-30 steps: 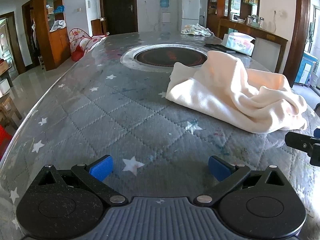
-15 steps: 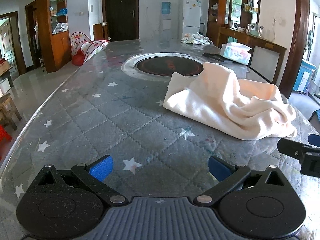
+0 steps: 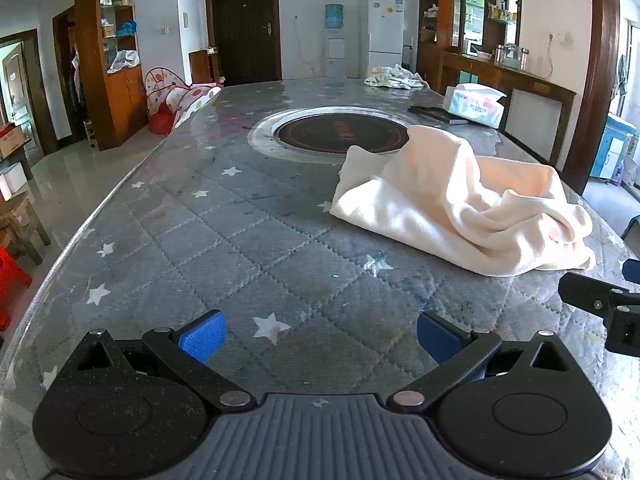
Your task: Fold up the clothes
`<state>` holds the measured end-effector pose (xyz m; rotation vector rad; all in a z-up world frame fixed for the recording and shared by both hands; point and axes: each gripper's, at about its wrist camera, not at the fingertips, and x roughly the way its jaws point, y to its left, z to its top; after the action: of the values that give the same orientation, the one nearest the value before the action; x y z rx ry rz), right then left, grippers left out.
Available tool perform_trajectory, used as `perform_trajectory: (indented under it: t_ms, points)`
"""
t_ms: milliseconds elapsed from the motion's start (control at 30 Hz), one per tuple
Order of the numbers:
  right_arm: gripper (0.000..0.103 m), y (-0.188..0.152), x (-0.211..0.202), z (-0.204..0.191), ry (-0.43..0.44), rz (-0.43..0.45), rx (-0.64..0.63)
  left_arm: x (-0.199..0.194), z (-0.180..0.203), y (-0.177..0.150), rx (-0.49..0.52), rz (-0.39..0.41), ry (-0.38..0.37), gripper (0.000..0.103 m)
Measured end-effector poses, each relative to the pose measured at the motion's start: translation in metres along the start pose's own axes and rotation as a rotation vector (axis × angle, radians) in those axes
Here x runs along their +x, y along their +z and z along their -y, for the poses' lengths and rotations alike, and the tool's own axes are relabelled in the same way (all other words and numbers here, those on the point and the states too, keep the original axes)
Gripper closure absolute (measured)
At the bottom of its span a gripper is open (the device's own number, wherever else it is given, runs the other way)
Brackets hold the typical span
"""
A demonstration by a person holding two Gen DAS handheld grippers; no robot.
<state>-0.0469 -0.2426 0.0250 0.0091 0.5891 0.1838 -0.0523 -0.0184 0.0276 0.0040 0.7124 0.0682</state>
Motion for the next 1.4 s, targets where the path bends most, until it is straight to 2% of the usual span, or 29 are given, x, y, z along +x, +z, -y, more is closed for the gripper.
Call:
perform_trajectory:
  t_ms: [533, 1400]
  points:
    - [0.000, 0.005, 0.001, -0.010, -0.004, -0.020, -0.037, -0.004, 0.002, 0.009, 0.019, 0.005, 0.023, 0.000]
    - [0.000, 0.012, 0.014, -0.012, 0.005, -0.035, -0.052, 0.009, 0.009, 0.025, 0.040, -0.014, 0.018, 0.000]
